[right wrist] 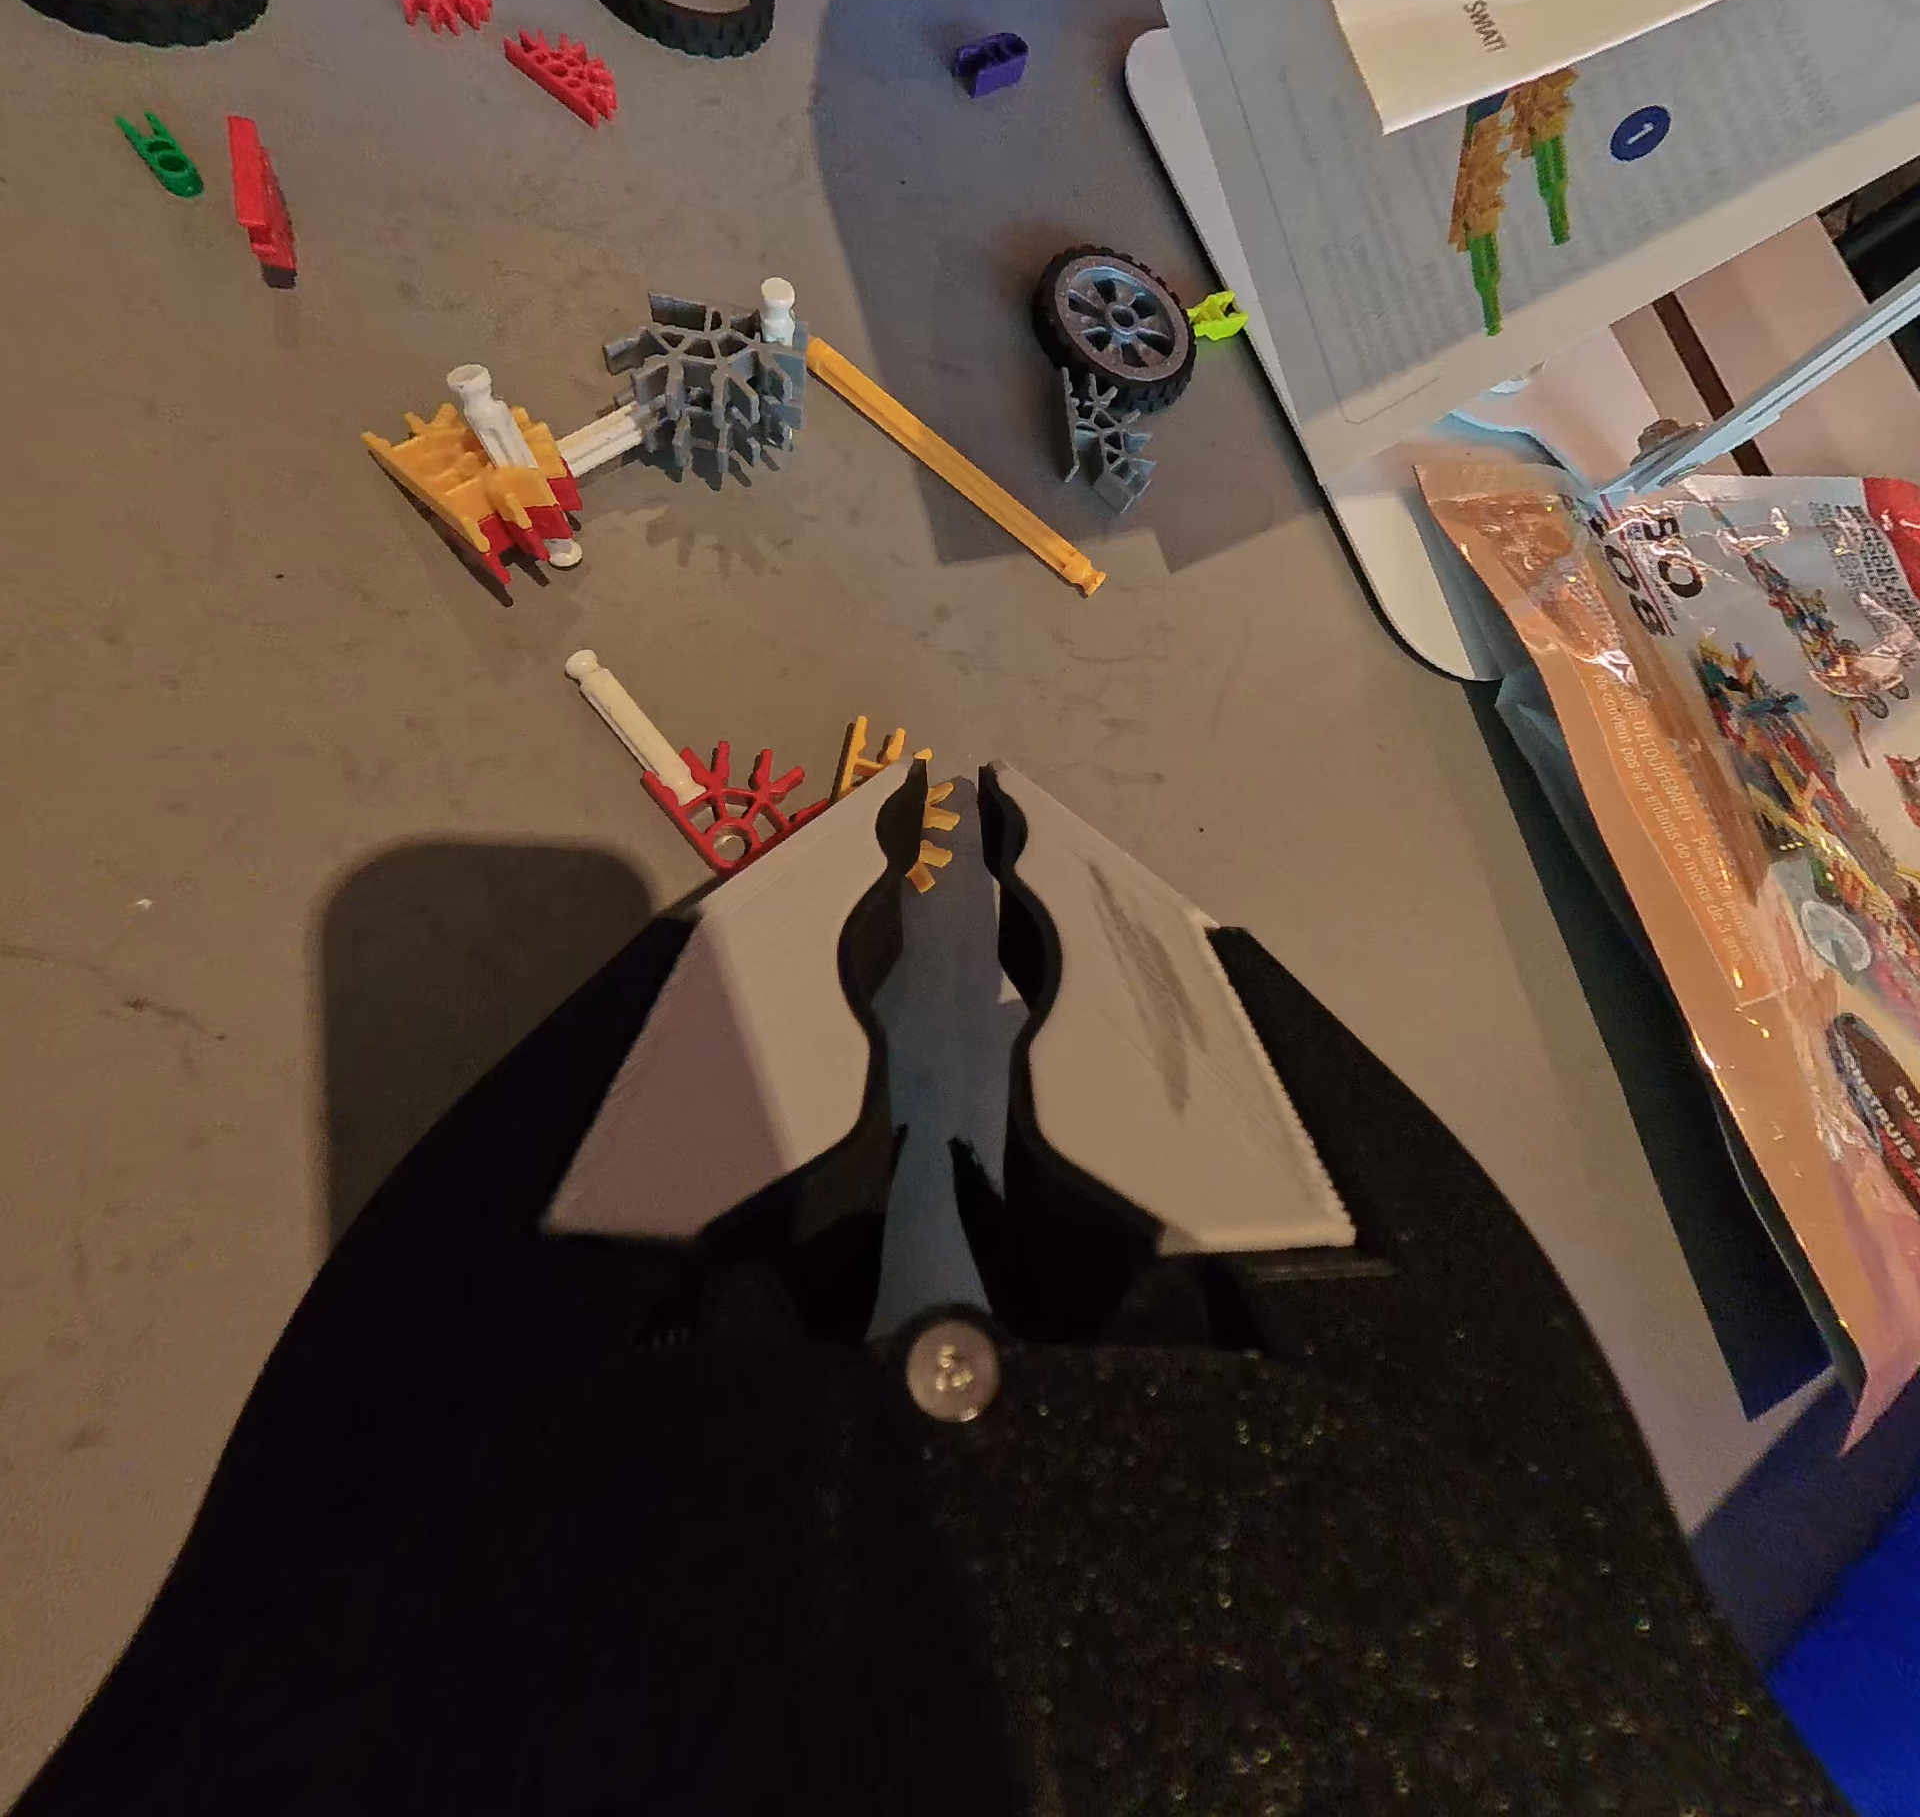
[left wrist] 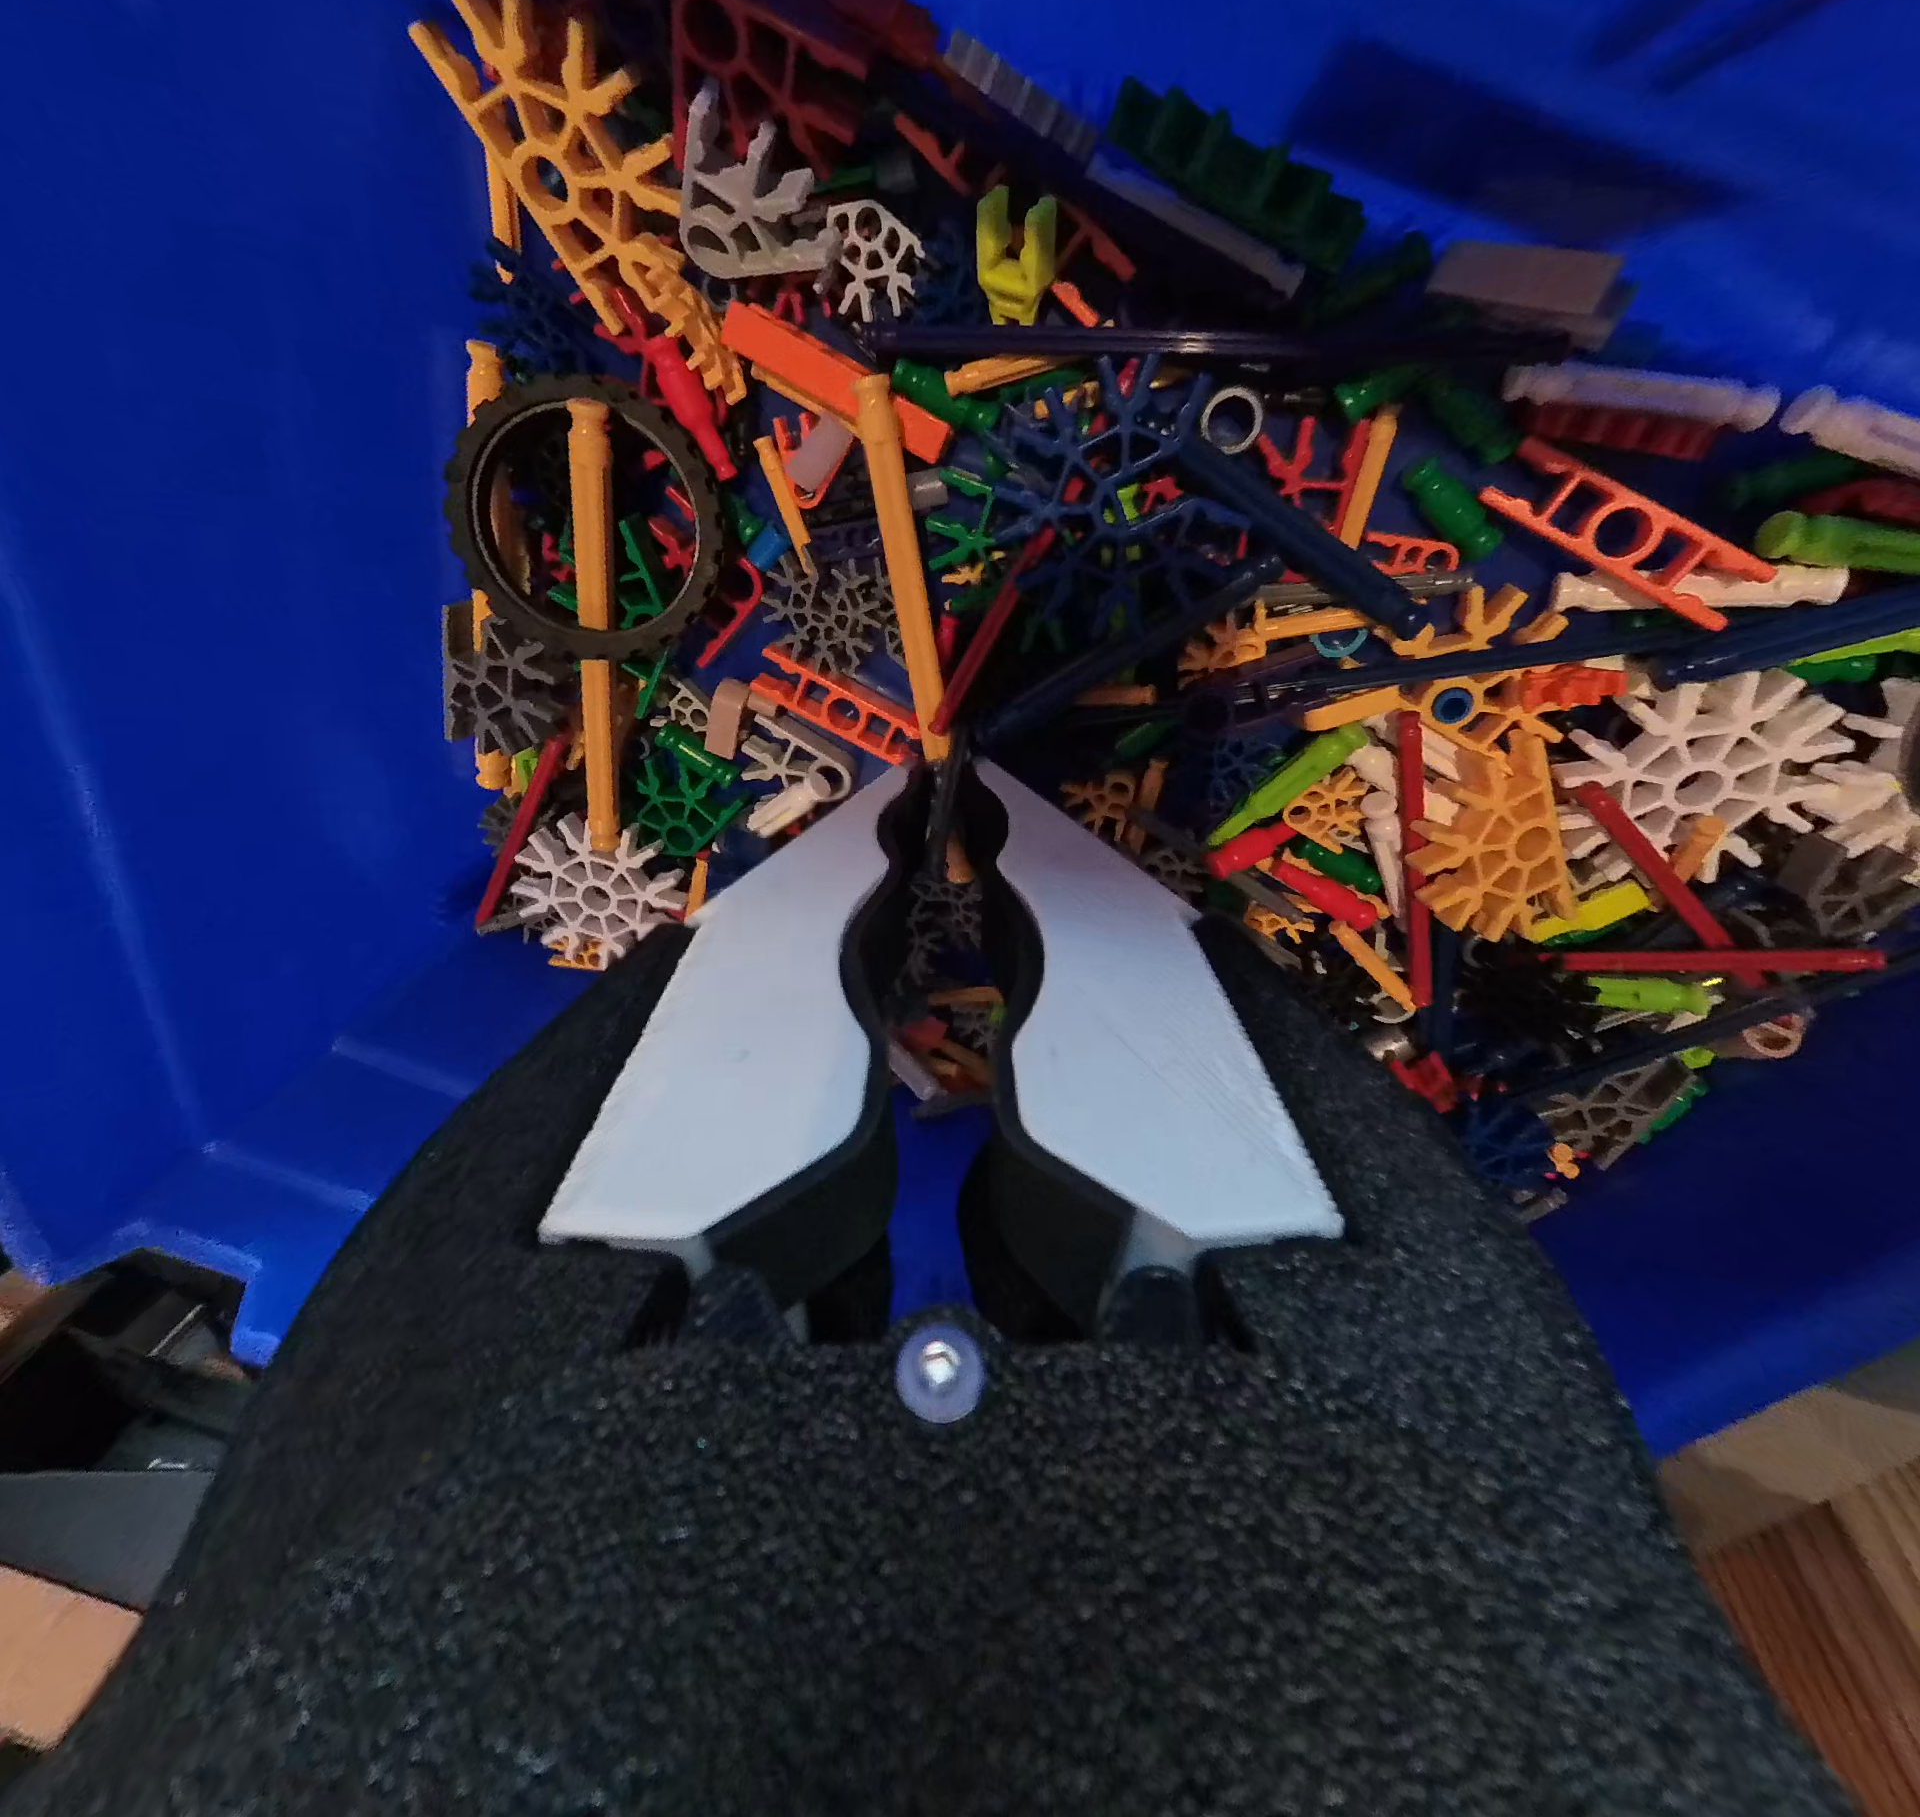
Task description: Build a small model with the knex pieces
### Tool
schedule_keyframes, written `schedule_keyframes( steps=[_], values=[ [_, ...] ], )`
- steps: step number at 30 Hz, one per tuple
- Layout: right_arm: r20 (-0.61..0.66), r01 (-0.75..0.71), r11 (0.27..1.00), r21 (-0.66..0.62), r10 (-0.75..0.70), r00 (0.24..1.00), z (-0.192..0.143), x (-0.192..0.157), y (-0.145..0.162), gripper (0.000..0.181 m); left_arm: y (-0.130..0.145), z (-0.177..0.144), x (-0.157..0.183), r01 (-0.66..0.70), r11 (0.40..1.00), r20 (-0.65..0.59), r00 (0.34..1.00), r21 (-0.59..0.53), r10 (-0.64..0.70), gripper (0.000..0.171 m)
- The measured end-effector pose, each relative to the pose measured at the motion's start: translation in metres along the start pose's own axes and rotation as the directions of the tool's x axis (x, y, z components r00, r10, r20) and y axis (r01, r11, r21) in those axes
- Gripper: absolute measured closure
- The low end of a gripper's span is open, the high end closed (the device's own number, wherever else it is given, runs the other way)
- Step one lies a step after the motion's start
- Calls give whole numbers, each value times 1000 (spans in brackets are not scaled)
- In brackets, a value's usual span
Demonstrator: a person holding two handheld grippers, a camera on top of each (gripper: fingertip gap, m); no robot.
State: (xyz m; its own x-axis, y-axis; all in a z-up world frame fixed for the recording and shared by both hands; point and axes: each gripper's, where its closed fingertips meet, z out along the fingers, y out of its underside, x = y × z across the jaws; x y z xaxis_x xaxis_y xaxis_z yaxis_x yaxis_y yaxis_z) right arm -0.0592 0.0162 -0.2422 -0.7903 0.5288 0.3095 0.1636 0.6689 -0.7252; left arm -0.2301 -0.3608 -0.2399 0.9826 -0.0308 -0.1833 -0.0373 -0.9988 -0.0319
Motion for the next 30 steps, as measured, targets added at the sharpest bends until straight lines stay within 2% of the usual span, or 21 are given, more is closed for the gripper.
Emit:
schedule_keyframes(
  steps=[15, 30],
  values=[
    [7, 8, 1000, -1, -8, 1000, -1, -3, 0, 172, 6, -29, 26, 43, 998, 17, 999, 55, -44, 168],
    [10, 4, 1000, -1, -4, 1000, -1, -3, 0, 172, 21, -32, 75, 63, 996, -82, 995, 56, -59, 168]
  ],
)
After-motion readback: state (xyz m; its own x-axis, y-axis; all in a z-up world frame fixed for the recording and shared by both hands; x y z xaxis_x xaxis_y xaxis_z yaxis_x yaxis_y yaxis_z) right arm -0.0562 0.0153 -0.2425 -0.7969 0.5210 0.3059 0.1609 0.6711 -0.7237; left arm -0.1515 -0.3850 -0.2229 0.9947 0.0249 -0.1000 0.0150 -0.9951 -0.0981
